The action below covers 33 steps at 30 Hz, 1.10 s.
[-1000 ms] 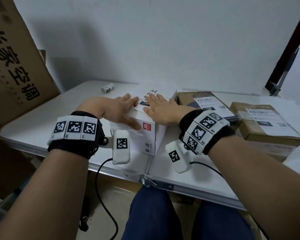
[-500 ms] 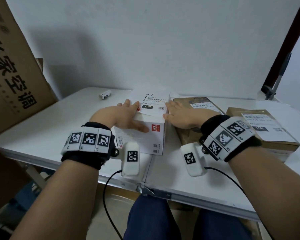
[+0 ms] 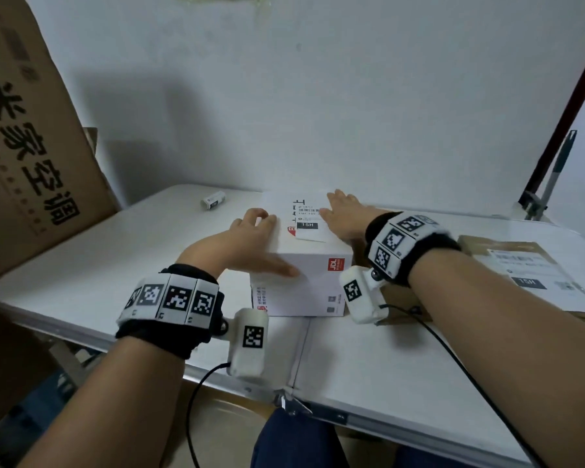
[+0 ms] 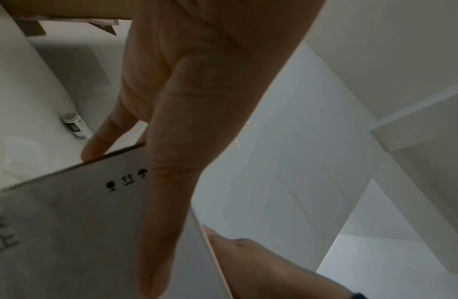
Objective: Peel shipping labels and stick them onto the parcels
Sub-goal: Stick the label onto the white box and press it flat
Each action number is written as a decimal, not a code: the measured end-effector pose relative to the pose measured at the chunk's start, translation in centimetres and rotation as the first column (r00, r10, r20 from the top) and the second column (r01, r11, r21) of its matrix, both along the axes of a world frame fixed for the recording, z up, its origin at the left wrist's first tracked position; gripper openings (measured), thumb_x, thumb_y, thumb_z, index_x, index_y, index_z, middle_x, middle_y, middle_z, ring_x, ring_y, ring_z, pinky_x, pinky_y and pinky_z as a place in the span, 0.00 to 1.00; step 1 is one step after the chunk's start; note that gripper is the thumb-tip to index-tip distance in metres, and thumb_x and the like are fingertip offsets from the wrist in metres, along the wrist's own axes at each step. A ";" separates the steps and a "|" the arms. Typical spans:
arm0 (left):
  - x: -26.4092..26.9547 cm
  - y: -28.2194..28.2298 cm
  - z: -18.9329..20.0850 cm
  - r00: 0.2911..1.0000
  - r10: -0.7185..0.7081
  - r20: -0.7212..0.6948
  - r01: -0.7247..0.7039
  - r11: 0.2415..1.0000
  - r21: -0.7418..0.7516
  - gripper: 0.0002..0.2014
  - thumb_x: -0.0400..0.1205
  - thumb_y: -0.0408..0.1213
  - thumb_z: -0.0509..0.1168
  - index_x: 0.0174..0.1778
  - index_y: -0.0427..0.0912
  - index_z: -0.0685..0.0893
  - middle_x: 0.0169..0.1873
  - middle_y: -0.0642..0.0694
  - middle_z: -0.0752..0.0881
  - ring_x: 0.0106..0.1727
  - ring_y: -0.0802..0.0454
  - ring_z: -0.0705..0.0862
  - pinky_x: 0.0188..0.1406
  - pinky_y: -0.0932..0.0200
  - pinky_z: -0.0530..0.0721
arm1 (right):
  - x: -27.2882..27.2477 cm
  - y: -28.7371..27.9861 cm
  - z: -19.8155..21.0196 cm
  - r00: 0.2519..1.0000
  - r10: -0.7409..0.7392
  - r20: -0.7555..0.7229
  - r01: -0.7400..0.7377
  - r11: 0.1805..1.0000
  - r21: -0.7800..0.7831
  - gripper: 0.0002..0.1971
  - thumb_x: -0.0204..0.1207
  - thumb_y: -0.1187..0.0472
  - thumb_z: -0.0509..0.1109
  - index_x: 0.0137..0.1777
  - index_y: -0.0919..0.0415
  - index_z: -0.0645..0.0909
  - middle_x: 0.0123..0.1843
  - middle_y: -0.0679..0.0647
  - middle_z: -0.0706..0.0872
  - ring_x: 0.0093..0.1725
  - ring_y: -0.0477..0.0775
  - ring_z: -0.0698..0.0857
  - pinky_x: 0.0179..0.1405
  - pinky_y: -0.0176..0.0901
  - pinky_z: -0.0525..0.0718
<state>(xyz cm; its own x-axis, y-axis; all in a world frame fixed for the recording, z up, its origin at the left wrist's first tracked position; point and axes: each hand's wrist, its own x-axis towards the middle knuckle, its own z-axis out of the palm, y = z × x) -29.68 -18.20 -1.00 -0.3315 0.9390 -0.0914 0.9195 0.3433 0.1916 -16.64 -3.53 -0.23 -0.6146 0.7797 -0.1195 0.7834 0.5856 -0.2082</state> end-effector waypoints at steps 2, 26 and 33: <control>-0.1 0.1 0.0 1.000 -0.007 0.002 0.007 1.000 0.005 0.59 0.65 0.69 0.71 0.84 0.46 0.49 0.82 0.51 0.49 0.81 0.43 0.55 0.77 0.44 0.61 | -0.7 0.1 -0.6 1.000 -0.010 0.023 0.010 1.000 0.011 0.29 0.87 0.49 0.42 0.86 0.58 0.43 0.88 0.51 0.40 0.86 0.56 0.43 0.82 0.66 0.47; 0.0 0.5 -0.6 0.999 -0.016 -0.028 0.016 1.000 0.011 0.59 0.66 0.69 0.69 0.84 0.41 0.49 0.82 0.48 0.49 0.80 0.42 0.56 0.76 0.44 0.63 | -3.5 -3.5 -2.0 0.997 0.064 0.032 -0.066 0.996 0.057 0.30 0.87 0.48 0.39 0.86 0.57 0.41 0.88 0.50 0.39 0.86 0.53 0.40 0.82 0.62 0.39; -0.1 0.5 -0.6 1.000 -0.001 -0.012 0.001 1.000 -0.002 0.58 0.68 0.67 0.71 0.84 0.42 0.47 0.82 0.50 0.47 0.80 0.43 0.60 0.74 0.45 0.66 | -1.0 -4.6 -2.1 0.996 0.081 0.040 -0.083 0.996 0.042 0.31 0.87 0.45 0.38 0.86 0.56 0.39 0.87 0.50 0.38 0.86 0.54 0.38 0.82 0.64 0.39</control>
